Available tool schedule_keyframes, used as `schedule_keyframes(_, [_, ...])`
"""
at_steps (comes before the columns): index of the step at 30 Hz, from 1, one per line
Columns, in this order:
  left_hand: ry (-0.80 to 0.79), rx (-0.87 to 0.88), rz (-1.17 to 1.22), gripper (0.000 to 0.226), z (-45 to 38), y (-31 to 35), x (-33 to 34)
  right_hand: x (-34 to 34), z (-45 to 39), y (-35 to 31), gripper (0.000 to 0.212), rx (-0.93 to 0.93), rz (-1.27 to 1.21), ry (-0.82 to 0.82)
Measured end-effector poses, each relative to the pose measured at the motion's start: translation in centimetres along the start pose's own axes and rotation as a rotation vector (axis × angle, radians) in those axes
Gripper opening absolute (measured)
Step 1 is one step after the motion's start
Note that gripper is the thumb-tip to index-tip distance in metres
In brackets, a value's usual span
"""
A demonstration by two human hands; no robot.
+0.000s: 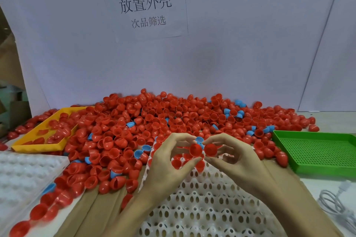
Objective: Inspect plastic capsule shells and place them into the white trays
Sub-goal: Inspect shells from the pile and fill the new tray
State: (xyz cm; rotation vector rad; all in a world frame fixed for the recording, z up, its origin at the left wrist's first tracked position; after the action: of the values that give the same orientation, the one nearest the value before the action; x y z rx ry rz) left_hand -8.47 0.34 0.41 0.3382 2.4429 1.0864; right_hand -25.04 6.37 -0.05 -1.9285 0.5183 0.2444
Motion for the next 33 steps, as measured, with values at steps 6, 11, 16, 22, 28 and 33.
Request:
schedule_keyframes(6, [0.032,-0.042,0.098,0.046,0.0,-0.3,-0.3,-0.1,0.0,0.3,0.034,0.025,-0.057,0.029])
schedule_keyframes(11, [0.017,-0.021,0.071,0.052,0.1,-0.1,-0.1,-0.1,-0.1,0.7,0.034,0.033,-0.127,0.011])
schedule_keyframes(16, [-0.041,-0.031,0.097,0.05,0.1,-0.1,0.6,0.5,0.0,-0.1,0.038,-0.009,-0.162,-0.065])
schedule_keyframes(22, [-0.14,-0.098,0.194,0.044,0.6,-0.7,2.0,-0.2,0.0,0.6,0.02,0.055,-0.143,0.037])
schedule_keyframes(28, [-0.085,-0.092,0.157,0.051,0.5,-0.5,1.6,0.0,0.1,1.2,0.022,0.083,0.045,-0.006])
schedule_keyframes(33, [-0.03,-0.126,0.169,0.045,0.4,-0.9,0.7,0.7,0.1,0.9,0.012,0.084,0.022,-0.048])
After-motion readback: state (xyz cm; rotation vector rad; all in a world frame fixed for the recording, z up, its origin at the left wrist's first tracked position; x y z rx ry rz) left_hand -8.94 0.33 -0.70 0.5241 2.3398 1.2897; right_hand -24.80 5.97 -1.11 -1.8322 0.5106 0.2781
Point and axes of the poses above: each hand's wrist, its own z-axis away from the middle knuckle, its own x-axis out of the palm, y = z × x, the point moved 10 cm from there along -z, towards the middle knuckle, and after that the axes turned 3 degrees about -y, right-handed, at the moved point
